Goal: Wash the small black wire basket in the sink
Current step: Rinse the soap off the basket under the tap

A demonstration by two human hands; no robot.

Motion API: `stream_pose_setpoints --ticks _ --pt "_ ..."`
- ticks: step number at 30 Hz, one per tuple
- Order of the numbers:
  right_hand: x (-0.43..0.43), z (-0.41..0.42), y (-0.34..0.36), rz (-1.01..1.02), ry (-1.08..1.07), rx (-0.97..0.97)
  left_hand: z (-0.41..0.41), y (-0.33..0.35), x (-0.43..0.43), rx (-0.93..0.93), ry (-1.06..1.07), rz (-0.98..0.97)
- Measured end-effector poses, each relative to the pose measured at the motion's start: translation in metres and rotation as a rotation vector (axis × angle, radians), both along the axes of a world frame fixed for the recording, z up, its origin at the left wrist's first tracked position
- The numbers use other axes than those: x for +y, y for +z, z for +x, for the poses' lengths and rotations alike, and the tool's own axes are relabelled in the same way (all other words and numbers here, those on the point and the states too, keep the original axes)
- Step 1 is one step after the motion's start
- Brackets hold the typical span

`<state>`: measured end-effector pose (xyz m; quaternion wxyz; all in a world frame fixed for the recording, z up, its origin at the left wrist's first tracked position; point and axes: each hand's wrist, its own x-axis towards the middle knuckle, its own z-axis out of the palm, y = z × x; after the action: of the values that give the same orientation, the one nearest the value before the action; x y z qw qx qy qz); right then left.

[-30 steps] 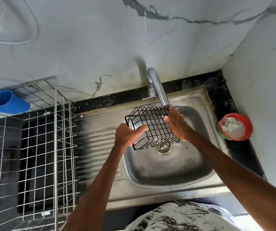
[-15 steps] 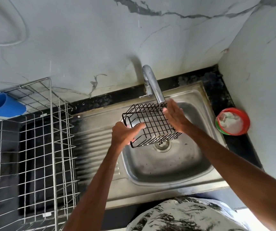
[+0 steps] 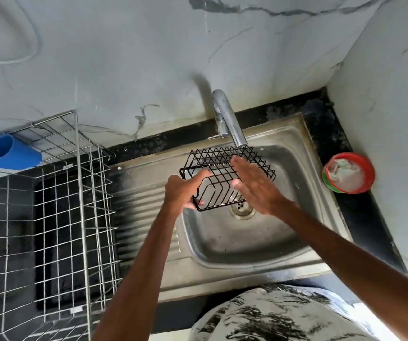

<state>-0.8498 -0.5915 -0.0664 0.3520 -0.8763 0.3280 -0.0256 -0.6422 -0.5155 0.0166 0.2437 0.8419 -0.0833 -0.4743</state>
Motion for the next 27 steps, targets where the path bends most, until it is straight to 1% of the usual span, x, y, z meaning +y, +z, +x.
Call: stream_pose_setpoints --ticks 2,4,7,10,13,16,17,20,22,25,27 --pt "-0.017 -0.017 -0.010 0.097 -0.108 0.121 0.002 0.004 -0.001 0.013 0.007 -0.008" --pt "-0.025 -0.023 -0.011 0.149 -0.120 0.174 0.003 0.008 -0.004 0.013 -0.001 -0.012" --pt "-0.011 0.000 0.012 0.120 -0.004 0.103 0.003 0.014 -0.014 0.017 -0.032 0.001" --pt "0.018 0.036 0.042 0.005 0.065 -0.021 0.003 0.018 -0.030 0.004 -0.066 0.028" --pt "0.029 0.052 0.048 -0.042 -0.001 -0.062 0.009 0.017 -0.043 0.001 -0.132 0.074" --pt "0.019 0.038 0.032 -0.068 -0.020 -0.056 0.017 0.015 -0.051 0.050 -0.198 0.073" --pt "0.013 0.028 0.025 -0.042 -0.050 -0.040 0.019 0.013 -0.054 0.072 -0.200 0.079" --pt "-0.002 -0.008 0.009 0.105 -0.251 0.067 0.026 0.016 -0.063 0.110 -0.193 0.117" --pt "0.000 -0.018 0.009 0.150 -0.292 0.093 0.029 0.015 -0.066 0.104 -0.204 0.146" --pt "0.017 0.008 0.027 0.136 -0.191 -0.022 0.023 0.011 -0.067 0.071 -0.240 0.141" --pt "0.029 0.036 0.040 0.065 -0.072 -0.053 0.019 0.008 -0.066 0.034 -0.255 0.139"
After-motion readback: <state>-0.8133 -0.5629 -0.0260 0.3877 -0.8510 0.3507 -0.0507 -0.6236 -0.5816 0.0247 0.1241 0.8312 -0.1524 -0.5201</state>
